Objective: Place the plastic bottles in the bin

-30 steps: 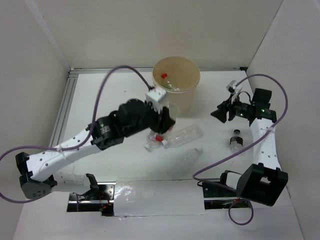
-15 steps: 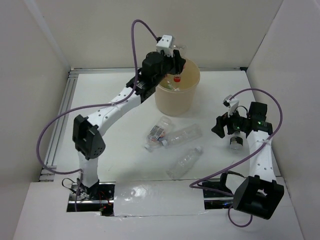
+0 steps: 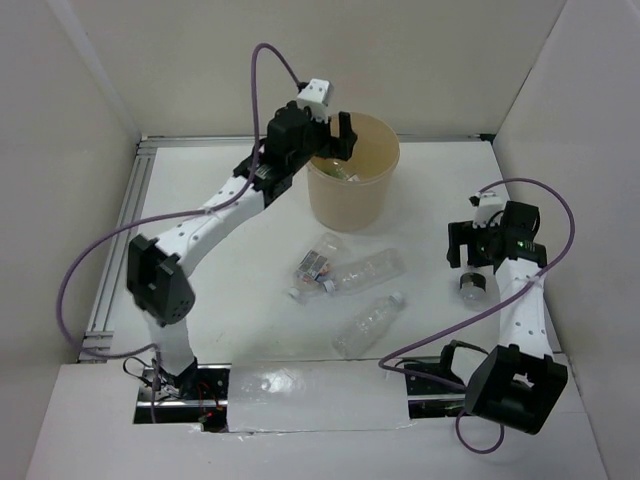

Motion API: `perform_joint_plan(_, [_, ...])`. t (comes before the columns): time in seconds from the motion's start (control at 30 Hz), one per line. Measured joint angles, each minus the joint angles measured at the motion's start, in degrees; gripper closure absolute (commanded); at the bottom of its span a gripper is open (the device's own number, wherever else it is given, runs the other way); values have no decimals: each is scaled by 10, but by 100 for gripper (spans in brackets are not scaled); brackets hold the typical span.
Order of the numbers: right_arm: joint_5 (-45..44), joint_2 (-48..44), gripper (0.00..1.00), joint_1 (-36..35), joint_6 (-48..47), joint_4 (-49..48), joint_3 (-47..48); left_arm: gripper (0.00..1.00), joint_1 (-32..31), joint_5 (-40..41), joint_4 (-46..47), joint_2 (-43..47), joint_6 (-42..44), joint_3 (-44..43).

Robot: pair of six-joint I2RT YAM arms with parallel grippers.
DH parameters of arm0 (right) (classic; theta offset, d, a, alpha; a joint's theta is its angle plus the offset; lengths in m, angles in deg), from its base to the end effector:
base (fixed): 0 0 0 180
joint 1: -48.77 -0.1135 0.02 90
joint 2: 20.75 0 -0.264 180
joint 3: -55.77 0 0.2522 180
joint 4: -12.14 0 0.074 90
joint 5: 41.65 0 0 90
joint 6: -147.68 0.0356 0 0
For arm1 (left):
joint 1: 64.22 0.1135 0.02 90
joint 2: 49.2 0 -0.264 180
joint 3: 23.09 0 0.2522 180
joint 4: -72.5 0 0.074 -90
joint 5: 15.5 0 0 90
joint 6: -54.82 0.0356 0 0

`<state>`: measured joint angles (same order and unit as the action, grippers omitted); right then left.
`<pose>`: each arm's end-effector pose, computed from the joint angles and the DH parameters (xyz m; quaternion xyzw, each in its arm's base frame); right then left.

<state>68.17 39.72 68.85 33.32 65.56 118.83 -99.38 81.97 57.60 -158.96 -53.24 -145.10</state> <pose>0.2011 -0.0607 0.2713 -0.0923 0.9253 0.0252 0.3670 0.3827 -0.2639 0.4104 0.0628 0.7204 -0.2665 0.6372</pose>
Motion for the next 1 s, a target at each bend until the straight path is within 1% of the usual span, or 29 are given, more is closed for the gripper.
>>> perform_joint_plan(0.17, [-75,25,5,7,25,-2,14,0,-28,-1,-2,194,47,188])
perform_joint_plan(0.33, [-124,128,5,31,40,-15,34,0,-68,12,0,394,54,401])
perform_joint_plan(0.43, [-141,188,6,40,40,-15,34,0,-78,23,-11,463,33,515])
perform_joint_plan(0.5, [-147,212,7,40,40,-16,34,0,-83,36,-25,478,18,570])
perform_joint_plan(0.6, [-150,239,14,40,37,-17,34,0,-90,53,-45,480,0,629])
perform_joint_plan(0.63, [-150,250,17,40,37,-19,34,0,-91,56,-49,480,-3,639])
perform_joint_plan(0.73, [-149,295,25,40,34,-20,35,0,-92,65,-52,480,-6,646])
perform_joint_plan(0.8, [-151,330,32,40,32,-19,37,0,-94,71,-44,481,-9,646])
perform_joint_plan(0.87, [-150,342,39,39,29,-10,51,0,-95,75,-42,481,-13,646])
perform_joint_plan(0.9, [-148,346,50,39,29,-10,55,0,-96,77,-39,481,-14,647])
perform_joint_plan(0.93, [-146,349,57,39,28,-7,59,0,-97,78,-36,481,-15,648])
perform_joint_plan(1.0, [-143,352,67,40,24,-2,63,0,-97,81,-33,479,-15,650])
